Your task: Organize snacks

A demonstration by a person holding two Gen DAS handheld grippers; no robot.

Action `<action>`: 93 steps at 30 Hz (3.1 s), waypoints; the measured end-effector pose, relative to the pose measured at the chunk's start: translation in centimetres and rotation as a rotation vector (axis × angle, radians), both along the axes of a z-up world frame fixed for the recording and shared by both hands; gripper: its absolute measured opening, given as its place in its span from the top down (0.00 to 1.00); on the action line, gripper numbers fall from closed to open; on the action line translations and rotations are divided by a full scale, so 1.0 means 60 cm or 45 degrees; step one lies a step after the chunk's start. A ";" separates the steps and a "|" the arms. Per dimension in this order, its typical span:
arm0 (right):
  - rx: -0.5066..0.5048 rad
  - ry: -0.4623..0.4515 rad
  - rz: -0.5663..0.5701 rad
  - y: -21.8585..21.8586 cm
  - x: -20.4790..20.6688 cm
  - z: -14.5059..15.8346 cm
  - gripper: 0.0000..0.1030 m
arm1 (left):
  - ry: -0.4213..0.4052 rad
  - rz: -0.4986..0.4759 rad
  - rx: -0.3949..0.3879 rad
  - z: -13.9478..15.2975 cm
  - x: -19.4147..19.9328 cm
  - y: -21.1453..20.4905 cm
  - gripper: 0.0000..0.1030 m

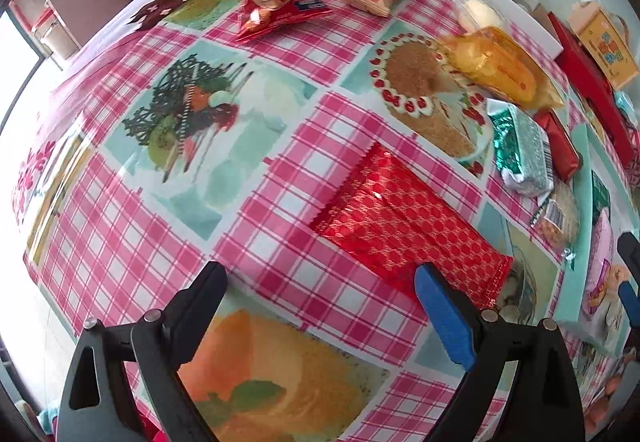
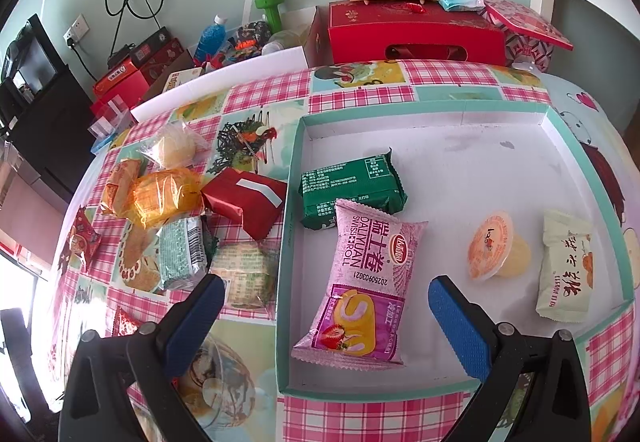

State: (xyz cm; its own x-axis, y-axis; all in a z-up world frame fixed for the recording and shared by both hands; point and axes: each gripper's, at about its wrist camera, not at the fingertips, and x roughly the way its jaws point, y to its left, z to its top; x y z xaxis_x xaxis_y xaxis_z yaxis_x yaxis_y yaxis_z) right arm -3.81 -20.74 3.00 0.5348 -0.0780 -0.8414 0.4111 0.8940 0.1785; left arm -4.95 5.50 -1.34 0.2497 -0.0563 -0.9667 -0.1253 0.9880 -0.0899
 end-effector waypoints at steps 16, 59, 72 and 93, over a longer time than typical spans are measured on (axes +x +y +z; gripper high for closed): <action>0.016 0.007 -0.006 -0.004 0.001 -0.005 0.00 | -0.043 0.091 0.085 -0.016 0.111 0.040 0.08; -0.044 -0.090 0.240 0.093 0.056 -0.001 0.23 | -0.011 -0.265 0.018 0.001 0.178 -0.047 0.08; -0.067 -0.022 0.256 0.099 0.096 -0.043 0.44 | -0.005 -0.218 -0.010 0.015 0.190 0.036 0.08; -0.160 0.061 0.454 0.151 0.085 -0.058 0.45 | -0.001 -0.215 0.006 -0.001 0.195 0.030 0.08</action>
State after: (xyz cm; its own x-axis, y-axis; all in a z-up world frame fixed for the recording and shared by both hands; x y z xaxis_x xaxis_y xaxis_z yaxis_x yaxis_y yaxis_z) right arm 1.30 -11.68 -0.46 0.5074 0.0022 -0.8617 0.0752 0.9961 0.0468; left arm 6.73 7.31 -1.43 0.2376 -0.0926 -0.9669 0.0425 0.9955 -0.0849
